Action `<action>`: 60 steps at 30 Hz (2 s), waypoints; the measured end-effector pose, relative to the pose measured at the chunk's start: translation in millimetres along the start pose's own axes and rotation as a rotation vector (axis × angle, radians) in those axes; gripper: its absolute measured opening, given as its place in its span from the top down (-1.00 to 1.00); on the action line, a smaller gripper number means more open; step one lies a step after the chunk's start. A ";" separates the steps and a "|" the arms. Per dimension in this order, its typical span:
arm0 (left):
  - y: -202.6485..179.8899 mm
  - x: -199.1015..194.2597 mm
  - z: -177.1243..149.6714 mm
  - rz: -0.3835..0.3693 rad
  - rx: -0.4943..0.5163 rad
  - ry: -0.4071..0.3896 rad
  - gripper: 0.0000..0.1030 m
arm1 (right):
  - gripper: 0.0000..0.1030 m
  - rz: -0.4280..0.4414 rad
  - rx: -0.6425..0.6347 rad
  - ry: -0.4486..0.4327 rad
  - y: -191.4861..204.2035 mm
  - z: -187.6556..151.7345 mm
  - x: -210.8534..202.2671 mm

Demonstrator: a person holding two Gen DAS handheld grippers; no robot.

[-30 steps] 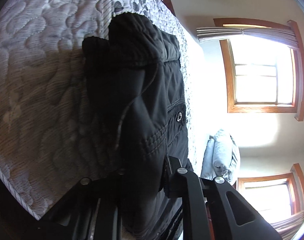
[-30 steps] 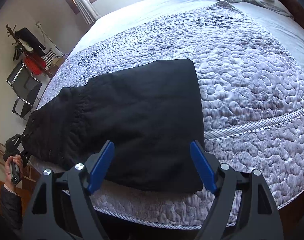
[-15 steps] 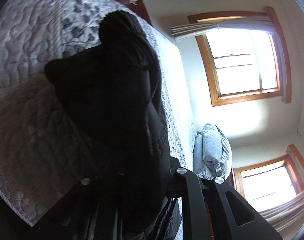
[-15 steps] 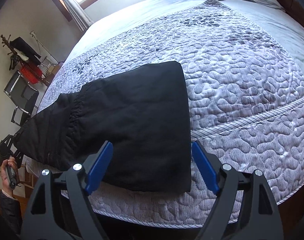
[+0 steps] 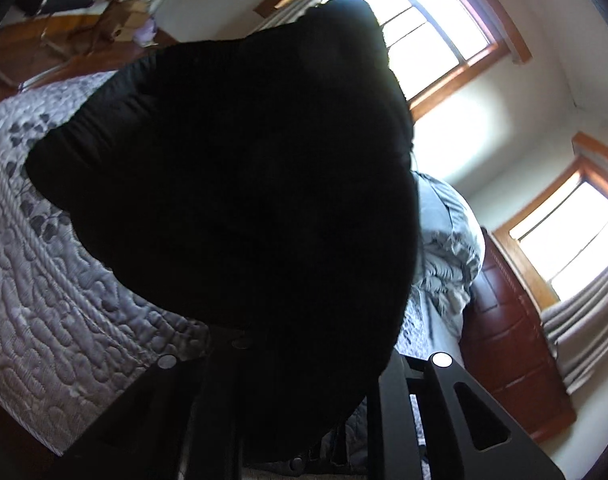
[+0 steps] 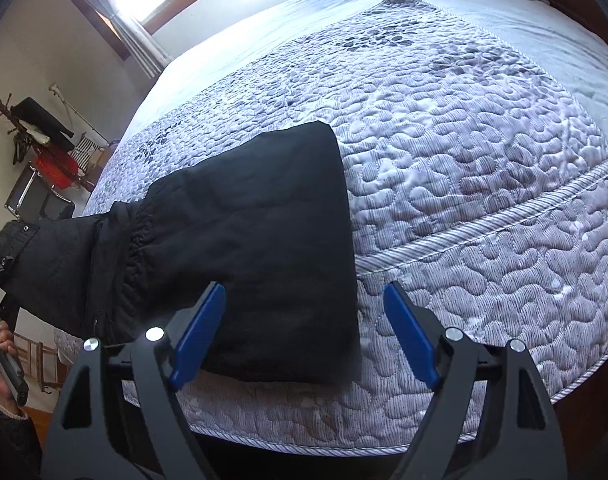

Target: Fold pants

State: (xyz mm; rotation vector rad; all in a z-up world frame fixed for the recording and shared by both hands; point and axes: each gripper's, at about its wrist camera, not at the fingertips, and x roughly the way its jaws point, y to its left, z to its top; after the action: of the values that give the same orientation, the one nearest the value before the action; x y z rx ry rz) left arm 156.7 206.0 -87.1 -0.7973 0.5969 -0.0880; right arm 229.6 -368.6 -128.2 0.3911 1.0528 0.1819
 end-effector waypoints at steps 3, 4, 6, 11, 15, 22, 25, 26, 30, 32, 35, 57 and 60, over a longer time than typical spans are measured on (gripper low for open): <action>-14.6 3.5 -2.1 0.020 0.089 0.023 0.60 | -0.58 0.002 0.007 -0.008 -4.0 -0.5 -2.1; -20.7 7.5 -4.4 0.026 0.116 0.037 0.58 | -0.58 0.001 0.009 -0.010 -5.0 -0.6 -2.8; -27.7 13.9 -7.9 0.026 0.140 0.059 0.56 | -0.58 0.002 0.018 -0.015 -7.7 -0.6 -4.1; -41.1 28.0 -15.1 0.040 0.205 0.095 0.49 | -0.58 0.005 0.034 -0.023 -11.4 -0.6 -6.1; -52.2 40.4 -22.2 0.057 0.273 0.127 0.48 | -0.58 0.005 0.036 -0.024 -12.5 -1.8 -5.8; -75.2 73.1 -29.6 0.069 0.361 0.183 0.46 | -0.58 0.005 0.036 -0.025 -12.2 -5.1 -6.4; -84.8 86.0 -32.0 0.081 0.396 0.200 0.45 | -0.58 0.005 0.043 -0.029 -14.3 -5.5 -7.7; -87.1 90.5 -33.0 0.086 0.412 0.207 0.45 | -0.58 0.005 0.048 -0.030 -15.4 -5.6 -8.1; -93.2 105.6 -37.0 0.093 0.450 0.237 0.41 | -0.58 0.005 0.055 -0.036 -17.9 -5.6 -9.8; -97.4 111.7 -38.7 0.084 0.442 0.263 0.32 | -0.58 0.006 0.056 -0.037 -18.2 -5.6 -10.5; -108.0 123.3 -43.7 0.082 0.459 0.288 0.28 | -0.58 0.008 0.054 -0.043 -18.1 -5.0 -12.3; -140.9 195.6 -111.9 0.151 0.640 0.436 0.16 | -0.59 0.010 0.073 -0.059 -22.8 -7.1 -18.2; -147.5 208.1 -120.9 0.169 0.675 0.464 0.13 | -0.59 0.011 0.073 -0.059 -23.0 -7.0 -18.5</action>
State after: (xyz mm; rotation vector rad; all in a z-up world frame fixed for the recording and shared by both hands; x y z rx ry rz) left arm 286.7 -37.0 -148.2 -0.0607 0.9987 -0.3070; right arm 213.6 -394.2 -125.4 0.4654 1.0017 0.1410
